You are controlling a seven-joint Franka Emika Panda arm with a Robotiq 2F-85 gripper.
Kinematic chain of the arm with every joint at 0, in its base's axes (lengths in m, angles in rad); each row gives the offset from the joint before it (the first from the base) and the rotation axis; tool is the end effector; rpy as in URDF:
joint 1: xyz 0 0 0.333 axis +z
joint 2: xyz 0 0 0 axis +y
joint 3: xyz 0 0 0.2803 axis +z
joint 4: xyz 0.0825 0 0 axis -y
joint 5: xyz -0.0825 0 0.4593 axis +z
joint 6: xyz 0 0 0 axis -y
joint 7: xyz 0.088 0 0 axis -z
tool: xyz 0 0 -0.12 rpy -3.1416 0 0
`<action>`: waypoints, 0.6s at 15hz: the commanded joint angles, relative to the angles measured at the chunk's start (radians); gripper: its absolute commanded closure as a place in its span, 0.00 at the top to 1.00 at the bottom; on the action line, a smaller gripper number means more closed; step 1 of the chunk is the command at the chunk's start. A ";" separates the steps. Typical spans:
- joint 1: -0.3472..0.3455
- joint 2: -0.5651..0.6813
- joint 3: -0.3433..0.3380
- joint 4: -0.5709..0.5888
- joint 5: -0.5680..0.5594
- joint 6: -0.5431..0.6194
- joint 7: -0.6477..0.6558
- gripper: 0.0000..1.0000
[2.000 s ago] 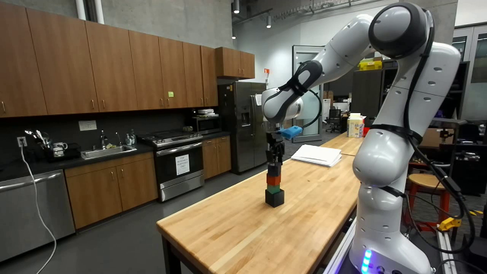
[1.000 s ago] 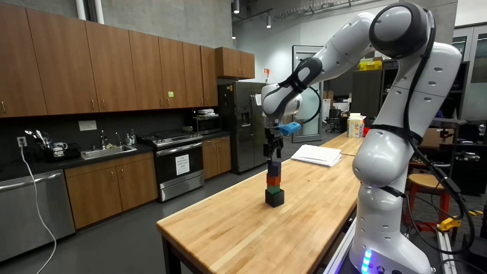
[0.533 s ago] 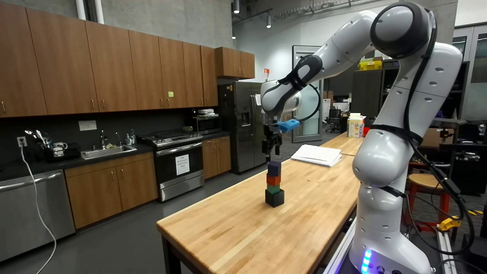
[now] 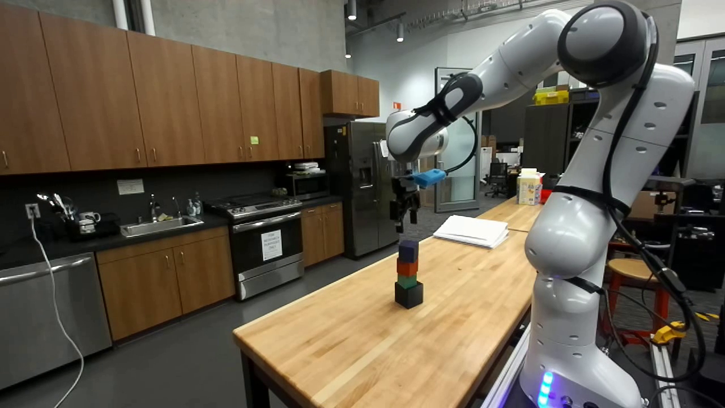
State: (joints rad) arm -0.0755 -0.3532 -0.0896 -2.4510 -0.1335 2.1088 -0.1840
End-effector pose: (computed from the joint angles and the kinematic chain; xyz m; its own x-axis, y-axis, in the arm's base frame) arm 0.5008 -0.0888 0.3454 0.9958 0.0917 -0.0077 0.0920 -0.9922 0.0843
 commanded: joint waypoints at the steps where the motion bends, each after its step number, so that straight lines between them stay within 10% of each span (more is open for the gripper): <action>1: 0.001 -0.022 0.007 0.032 -0.003 -0.063 0.022 1.00; 9: 0.003 -0.009 0.000 0.069 0.001 -0.076 0.018 1.00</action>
State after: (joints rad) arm -0.0754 -0.3625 -0.0874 -2.3839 -0.1318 2.0349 -0.1668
